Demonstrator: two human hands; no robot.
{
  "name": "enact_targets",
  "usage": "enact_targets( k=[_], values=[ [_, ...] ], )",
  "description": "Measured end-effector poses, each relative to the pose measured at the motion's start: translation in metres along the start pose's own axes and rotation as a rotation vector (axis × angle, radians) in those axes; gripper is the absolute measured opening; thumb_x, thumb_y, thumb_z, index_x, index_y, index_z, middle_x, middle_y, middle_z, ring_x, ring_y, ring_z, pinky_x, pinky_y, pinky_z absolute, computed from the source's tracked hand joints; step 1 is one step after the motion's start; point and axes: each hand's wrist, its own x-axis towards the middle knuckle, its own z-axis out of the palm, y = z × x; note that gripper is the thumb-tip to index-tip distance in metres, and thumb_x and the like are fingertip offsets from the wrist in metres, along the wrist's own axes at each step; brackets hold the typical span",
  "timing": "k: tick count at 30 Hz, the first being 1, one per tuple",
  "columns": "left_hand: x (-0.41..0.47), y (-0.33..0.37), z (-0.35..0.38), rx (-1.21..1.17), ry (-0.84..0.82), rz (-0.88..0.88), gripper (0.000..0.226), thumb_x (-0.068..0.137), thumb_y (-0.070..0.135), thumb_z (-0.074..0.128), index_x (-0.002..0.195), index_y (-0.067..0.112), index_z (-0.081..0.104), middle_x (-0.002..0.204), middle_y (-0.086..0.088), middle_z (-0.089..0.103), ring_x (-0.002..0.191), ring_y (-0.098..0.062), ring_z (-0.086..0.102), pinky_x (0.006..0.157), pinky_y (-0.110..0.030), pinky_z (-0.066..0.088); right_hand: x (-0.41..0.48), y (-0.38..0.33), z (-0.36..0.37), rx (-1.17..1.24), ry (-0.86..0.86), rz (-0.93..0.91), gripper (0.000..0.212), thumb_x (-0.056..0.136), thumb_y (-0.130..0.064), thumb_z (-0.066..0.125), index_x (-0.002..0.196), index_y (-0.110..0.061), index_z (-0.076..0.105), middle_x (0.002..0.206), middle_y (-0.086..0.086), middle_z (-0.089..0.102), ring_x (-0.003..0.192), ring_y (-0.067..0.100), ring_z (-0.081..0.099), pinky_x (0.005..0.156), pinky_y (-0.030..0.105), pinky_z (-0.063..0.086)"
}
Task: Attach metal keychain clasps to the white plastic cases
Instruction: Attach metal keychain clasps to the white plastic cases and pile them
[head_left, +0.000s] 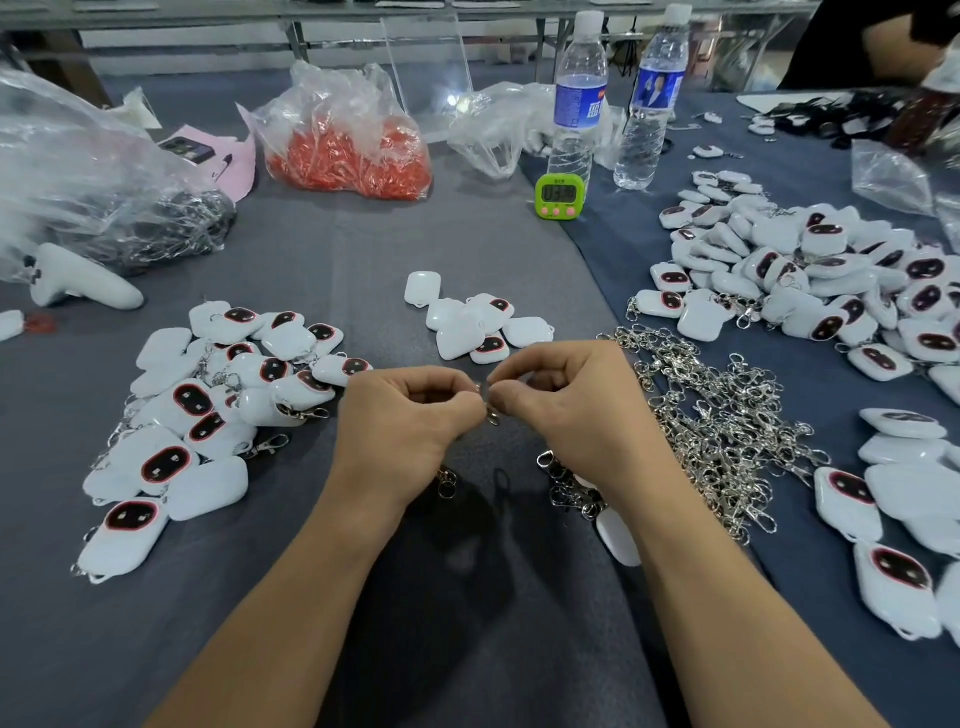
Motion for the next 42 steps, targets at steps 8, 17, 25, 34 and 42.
enact_targets(
  k=[8,17,25,34,42],
  values=[
    [0.003,-0.009,-0.013,1.044,0.386,0.176,0.010,0.077,0.041,0.069,0.079,0.033,0.074,0.067,0.004,0.068,0.064,-0.024,0.059,0.055,-0.026,0.030,-0.008,-0.009,0.003,-0.346,-0.054,-0.011,0.054,0.071,-0.013,0.071,0.115,-0.040,0.056,0.079,-0.013,0.053,0.075,-0.009,0.052,0.063,0.005,0.037],
    [0.010,-0.016,-0.004,0.955,0.062,0.273,0.010,0.078,0.049,0.072,0.086,0.043,0.074,0.078,0.013,0.072,0.070,-0.011,0.054,0.059,-0.026,0.031,-0.009,-0.008,0.011,-0.267,0.032,-0.094,0.039,0.082,-0.001,0.065,0.105,-0.030,0.054,0.085,-0.012,0.064,0.089,-0.005,0.055,0.066,0.005,0.041],
    [0.008,-0.017,-0.009,0.789,-0.035,0.313,0.018,0.080,0.045,0.072,0.097,0.043,0.076,0.079,0.012,0.074,0.076,-0.013,0.066,0.064,-0.030,0.047,-0.007,-0.005,0.024,-0.154,0.029,0.031,0.030,0.079,-0.012,0.074,0.097,-0.031,0.059,0.089,-0.010,0.070,0.082,-0.004,0.060,0.062,0.006,0.044],
    [0.004,-0.011,-0.009,0.363,-0.151,0.178,0.011,0.069,0.032,0.067,0.073,0.039,0.074,0.049,0.009,0.059,0.042,-0.003,0.042,0.046,-0.019,0.036,-0.001,0.000,0.017,-0.083,0.061,0.075,0.025,0.071,-0.009,0.072,0.085,-0.030,0.067,0.080,-0.010,0.072,0.068,0.005,0.062,0.061,0.021,0.050],
    [0.006,-0.002,-0.005,-0.043,-0.142,0.028,0.032,0.080,-0.005,0.072,0.070,0.024,0.080,0.055,0.001,0.067,0.046,-0.006,0.052,0.048,-0.014,0.043,-0.002,-0.008,0.013,0.344,0.042,0.070,0.035,0.075,0.016,0.066,0.081,-0.018,0.059,0.069,0.002,0.069,0.058,0.015,0.056,0.048,0.028,0.045]
  ],
)
